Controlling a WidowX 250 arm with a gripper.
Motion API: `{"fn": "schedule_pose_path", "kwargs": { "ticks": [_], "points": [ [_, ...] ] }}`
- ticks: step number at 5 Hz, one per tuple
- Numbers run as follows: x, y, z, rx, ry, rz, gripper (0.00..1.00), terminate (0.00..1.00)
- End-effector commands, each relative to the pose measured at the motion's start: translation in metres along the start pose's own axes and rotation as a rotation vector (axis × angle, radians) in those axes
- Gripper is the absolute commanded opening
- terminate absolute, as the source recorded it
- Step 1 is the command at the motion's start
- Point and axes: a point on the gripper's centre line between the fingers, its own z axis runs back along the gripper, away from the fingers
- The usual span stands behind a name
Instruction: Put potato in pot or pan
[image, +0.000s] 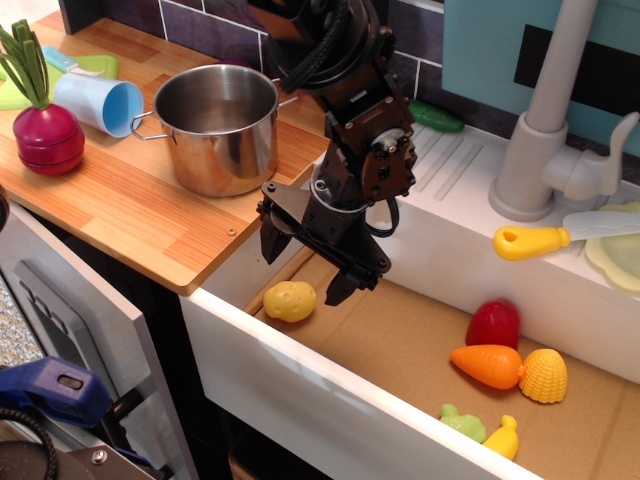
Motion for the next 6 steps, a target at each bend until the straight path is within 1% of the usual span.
{"fn": "schedule_pose_path", "kwargs": {
  "ticks": [1, 2, 4, 6],
  "points": [
    [0.0, 0.0, 0.0, 0.0, 0.0, 0.0, 1.0, 0.0],
    [0.007, 0.001, -0.017, 0.015, -0.066, -0.018, 1.0, 0.0],
    [0.016, 0.002, -0.039, -0.001, -0.104, -0.023, 1.0, 0.0],
    [0.017, 0.007, -0.06, -0.041, -0.127, -0.035, 1.0, 0.0]
  ]
}}
